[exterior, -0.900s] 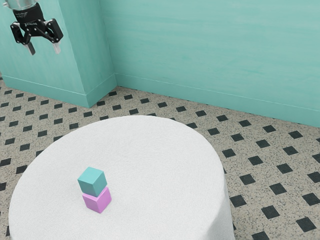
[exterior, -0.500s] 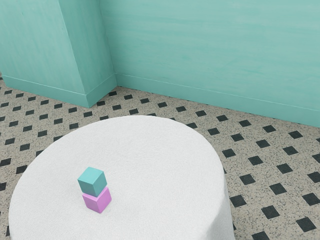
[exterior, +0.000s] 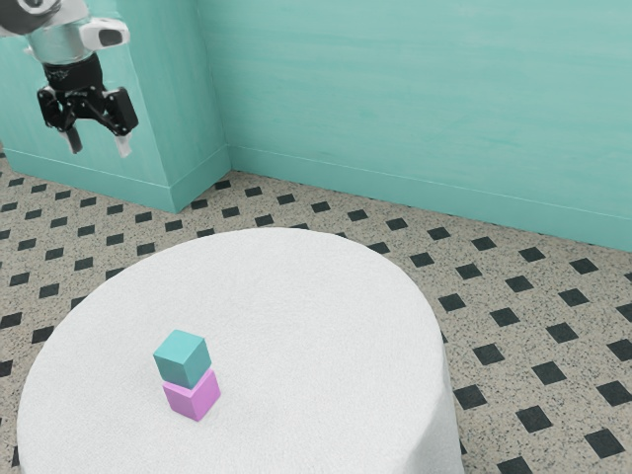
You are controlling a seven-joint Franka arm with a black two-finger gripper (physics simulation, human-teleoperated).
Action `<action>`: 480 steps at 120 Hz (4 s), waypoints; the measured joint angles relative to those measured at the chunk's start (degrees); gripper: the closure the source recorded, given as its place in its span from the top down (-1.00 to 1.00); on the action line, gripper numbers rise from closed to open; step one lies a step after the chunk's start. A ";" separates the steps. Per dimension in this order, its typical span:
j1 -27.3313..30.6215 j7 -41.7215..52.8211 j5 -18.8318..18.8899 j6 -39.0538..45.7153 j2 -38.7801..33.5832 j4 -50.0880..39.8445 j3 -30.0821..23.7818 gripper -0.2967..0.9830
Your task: Pick up the blue block with one arm, and put the blue block on the table with one arm
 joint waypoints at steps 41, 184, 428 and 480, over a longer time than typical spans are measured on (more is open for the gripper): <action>-8.39 -4.66 -3.40 22.88 9.48 -19.21 -1.89 0.53; -7.98 9.86 -6.70 49.15 -7.77 -55.11 -4.13 0.54; -7.98 -5.64 -3.81 50.63 -9.13 -58.68 -6.65 0.08; -8.65 -4.21 -3.59 46.95 21.65 -23.92 -9.51 0.07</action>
